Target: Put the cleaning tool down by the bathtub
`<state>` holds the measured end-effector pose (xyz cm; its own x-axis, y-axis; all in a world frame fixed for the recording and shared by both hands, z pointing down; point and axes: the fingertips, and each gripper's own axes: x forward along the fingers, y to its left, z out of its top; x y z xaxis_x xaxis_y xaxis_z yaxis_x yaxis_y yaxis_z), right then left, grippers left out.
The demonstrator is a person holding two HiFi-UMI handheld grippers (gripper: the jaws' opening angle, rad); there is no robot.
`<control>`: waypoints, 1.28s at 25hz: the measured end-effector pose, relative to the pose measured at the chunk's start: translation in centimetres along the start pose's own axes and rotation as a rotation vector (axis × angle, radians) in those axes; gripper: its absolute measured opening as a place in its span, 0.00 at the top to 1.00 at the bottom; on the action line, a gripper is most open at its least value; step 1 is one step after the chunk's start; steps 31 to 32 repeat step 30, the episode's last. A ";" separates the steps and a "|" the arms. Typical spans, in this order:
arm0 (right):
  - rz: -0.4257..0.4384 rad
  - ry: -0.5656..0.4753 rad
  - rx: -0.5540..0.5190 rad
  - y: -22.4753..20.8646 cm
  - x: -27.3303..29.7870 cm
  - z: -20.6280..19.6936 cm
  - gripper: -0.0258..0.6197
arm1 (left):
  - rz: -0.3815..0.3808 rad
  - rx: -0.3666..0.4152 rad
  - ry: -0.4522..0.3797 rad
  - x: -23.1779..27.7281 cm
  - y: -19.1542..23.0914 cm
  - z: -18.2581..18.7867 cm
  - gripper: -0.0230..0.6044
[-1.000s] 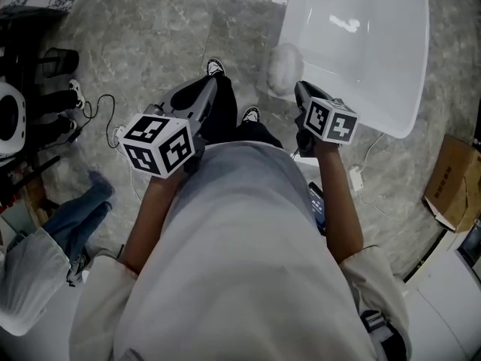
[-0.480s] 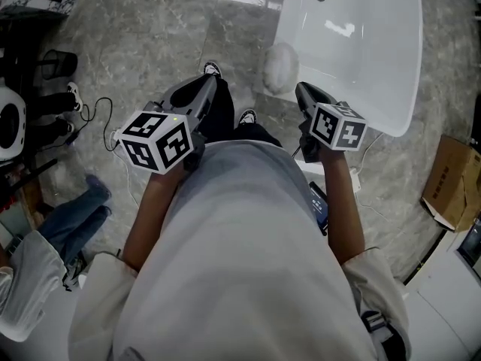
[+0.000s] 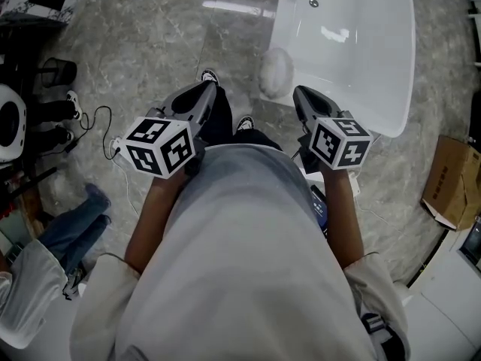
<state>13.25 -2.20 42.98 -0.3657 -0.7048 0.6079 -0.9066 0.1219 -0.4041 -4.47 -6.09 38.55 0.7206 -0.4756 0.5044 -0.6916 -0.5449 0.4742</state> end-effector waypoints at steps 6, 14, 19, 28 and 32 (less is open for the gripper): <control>0.011 -0.012 -0.020 0.7 -1.9 0.3 0.94 | -0.002 -0.001 0.000 -0.5 -0.7 -0.9 0.95; 0.050 -0.025 -0.019 0.9 -4.5 0.5 0.94 | -0.022 -0.012 0.012 -0.7 -2.3 -2.5 0.95; 0.115 -0.003 0.001 1.3 -5.6 -0.3 0.94 | -0.032 -0.030 0.024 -0.4 -2.9 -3.1 0.95; 0.138 0.002 0.014 0.9 -6.2 -0.8 0.94 | -0.058 -0.042 0.050 0.8 -3.9 -3.9 0.95; 0.139 0.000 0.011 0.8 -6.3 -0.8 0.94 | -0.057 -0.035 0.051 1.0 -4.1 -3.8 0.95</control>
